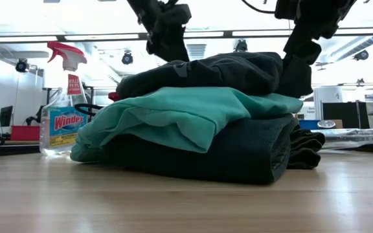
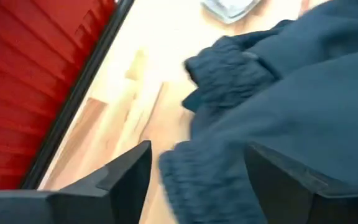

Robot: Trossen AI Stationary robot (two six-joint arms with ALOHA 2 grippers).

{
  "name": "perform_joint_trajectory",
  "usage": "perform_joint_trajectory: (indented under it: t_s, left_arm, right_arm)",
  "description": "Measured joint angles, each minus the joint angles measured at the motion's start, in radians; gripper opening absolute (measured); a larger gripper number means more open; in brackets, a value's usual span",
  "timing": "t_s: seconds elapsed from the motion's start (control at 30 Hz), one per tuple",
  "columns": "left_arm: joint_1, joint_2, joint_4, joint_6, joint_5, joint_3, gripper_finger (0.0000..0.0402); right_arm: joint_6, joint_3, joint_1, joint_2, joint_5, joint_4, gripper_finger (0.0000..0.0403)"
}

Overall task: Fold Laundry from Bin
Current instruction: Fold the black shorts

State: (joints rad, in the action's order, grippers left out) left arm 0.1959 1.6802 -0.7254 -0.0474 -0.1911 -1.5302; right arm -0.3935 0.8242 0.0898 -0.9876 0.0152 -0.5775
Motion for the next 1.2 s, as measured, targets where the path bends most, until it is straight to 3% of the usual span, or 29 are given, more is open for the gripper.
perform_joint_trajectory:
  t_s: [0.17,0.67,0.93,1.07,1.2]
  left_arm:
    - [0.069,0.024,0.003,0.007,0.126,0.004,0.026]
    - [0.074,0.153,0.027,0.062,0.155,0.009,0.0251]
    - [0.065,0.144,0.076,0.053,0.152,0.009,0.0155]
    - [0.056,0.143,0.067,0.048,0.151,0.009,0.0088]
    - [0.036,0.127,0.072,0.061,0.147,-0.003,0.0017]
  right_arm:
    - [-0.001,0.0,0.0,-0.048,-0.017,0.019,0.027]
    - [0.001,0.0,0.003,-0.061,-0.043,0.1,0.0271]
    - [0.053,0.001,0.006,-0.158,-0.041,0.155,0.0225]
    - [0.075,0.008,0.013,-0.192,-0.041,0.173,0.016]
    - [0.092,0.019,0.044,-0.168,-0.041,0.16,0.0063]
